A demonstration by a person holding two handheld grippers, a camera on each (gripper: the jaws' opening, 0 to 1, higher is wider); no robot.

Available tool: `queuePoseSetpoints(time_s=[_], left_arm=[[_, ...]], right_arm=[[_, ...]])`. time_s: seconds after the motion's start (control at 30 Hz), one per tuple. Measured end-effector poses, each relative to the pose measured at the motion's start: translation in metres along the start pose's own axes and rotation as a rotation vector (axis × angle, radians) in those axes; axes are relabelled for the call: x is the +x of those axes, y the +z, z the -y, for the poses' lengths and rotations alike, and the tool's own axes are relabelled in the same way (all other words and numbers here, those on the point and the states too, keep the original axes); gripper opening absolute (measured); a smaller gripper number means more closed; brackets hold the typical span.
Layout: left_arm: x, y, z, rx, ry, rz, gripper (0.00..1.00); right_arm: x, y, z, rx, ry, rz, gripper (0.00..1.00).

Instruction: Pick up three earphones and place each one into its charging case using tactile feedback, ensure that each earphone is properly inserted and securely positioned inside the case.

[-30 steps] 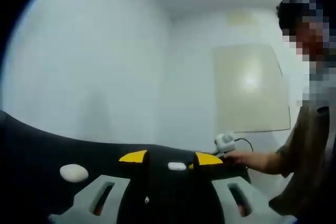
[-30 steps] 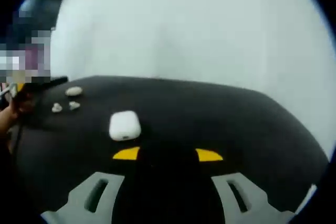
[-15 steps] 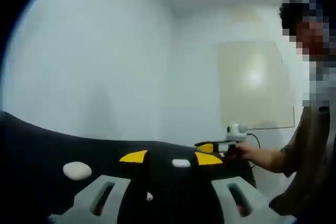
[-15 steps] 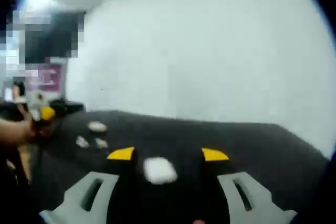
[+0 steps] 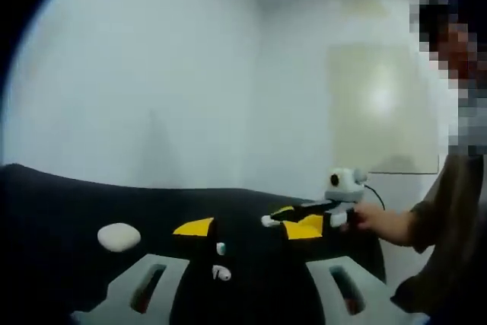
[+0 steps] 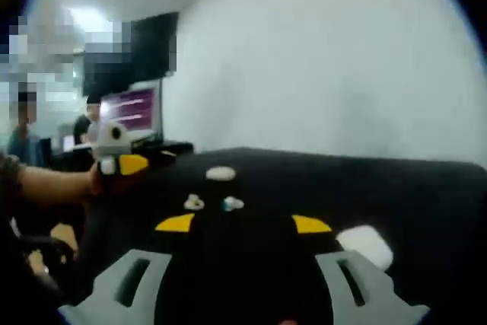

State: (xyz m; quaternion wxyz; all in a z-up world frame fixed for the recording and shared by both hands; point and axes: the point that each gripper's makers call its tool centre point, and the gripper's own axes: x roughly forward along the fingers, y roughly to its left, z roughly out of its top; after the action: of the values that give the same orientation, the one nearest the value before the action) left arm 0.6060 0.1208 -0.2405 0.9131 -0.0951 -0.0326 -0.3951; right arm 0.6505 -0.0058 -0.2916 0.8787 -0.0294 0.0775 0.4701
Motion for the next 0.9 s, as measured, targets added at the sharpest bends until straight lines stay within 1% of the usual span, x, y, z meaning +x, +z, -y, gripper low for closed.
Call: queuePoseSetpoints(time_s=[0.03, 0.07, 0.13, 0.17, 0.23, 0.27, 0.33, 0.4, 0.43, 0.47, 0.57, 0.6, 0.63, 0.67, 0.7, 0.8, 0.9], left_arm=[[0.000, 0.003, -0.001, -0.021, 0.002, 0.011, 0.31], [0.000, 0.005, -0.005, -0.041, 0.016, 0.017, 0.31], [0.000, 0.015, -0.023, -0.058, 0.059, 0.035, 0.31], [-0.001, 0.016, -0.033, -0.049, 0.093, 0.019, 0.31], [-0.002, 0.016, -0.056, -0.019, 0.165, -0.045, 0.31], [-0.004, 0.013, -0.069, -0.015, 0.206, -0.090, 0.32], [-0.005, 0.009, -0.091, -0.019, 0.263, -0.154, 0.33], [-0.003, 0.007, -0.107, -0.011, 0.288, -0.187, 0.35], [-0.003, 0.003, -0.114, -0.007, 0.303, -0.214, 0.36], [-0.002, -0.002, -0.120, 0.001, 0.307, -0.246, 0.37], [0.002, -0.021, -0.130, 0.067, 0.302, -0.365, 0.43], [0.003, -0.028, -0.131, 0.091, 0.289, -0.410, 0.45], [0.005, -0.034, -0.141, 0.103, 0.277, -0.447, 0.45], [0.005, -0.040, -0.143, 0.115, 0.268, -0.481, 0.46], [0.006, -0.044, -0.150, 0.122, 0.259, -0.505, 0.46], [0.011, -0.048, -0.162, 0.116, 0.260, -0.510, 0.47], [0.014, -0.048, -0.171, 0.099, 0.259, -0.495, 0.48]], right_arm=[[0.000, 0.006, -0.001, -0.027, -0.007, 0.031, 0.48], [0.000, 0.013, -0.006, -0.037, -0.001, 0.076, 0.48], [0.000, 0.008, -0.008, -0.026, 0.016, 0.053, 0.48], [0.001, 0.005, -0.008, -0.040, 0.014, 0.042, 0.48], [0.000, 0.004, -0.005, -0.072, -0.005, 0.038, 0.48], [-0.001, 0.004, -0.008, -0.073, -0.003, 0.039, 0.48], [-0.003, 0.006, -0.011, -0.068, 0.004, 0.051, 0.47], [-0.004, 0.008, -0.007, -0.048, -0.002, 0.064, 0.47], [-0.005, 0.008, -0.002, -0.027, -0.013, 0.070, 0.46], [-0.006, 0.008, 0.001, -0.013, -0.020, 0.075, 0.46], [-0.008, 0.009, 0.004, 0.012, -0.026, 0.087, 0.43], [-0.007, 0.009, 0.004, 0.017, -0.024, 0.089, 0.43], [-0.007, 0.009, 0.004, 0.019, -0.024, 0.091, 0.43], [-0.007, 0.009, 0.004, 0.019, -0.022, 0.091, 0.43], [-0.007, 0.009, 0.003, 0.017, -0.019, 0.090, 0.43], [-0.005, 0.007, 0.000, 0.003, -0.011, 0.082, 0.43], [-0.005, 0.008, 0.000, 0.009, -0.003, 0.086, 0.43]])
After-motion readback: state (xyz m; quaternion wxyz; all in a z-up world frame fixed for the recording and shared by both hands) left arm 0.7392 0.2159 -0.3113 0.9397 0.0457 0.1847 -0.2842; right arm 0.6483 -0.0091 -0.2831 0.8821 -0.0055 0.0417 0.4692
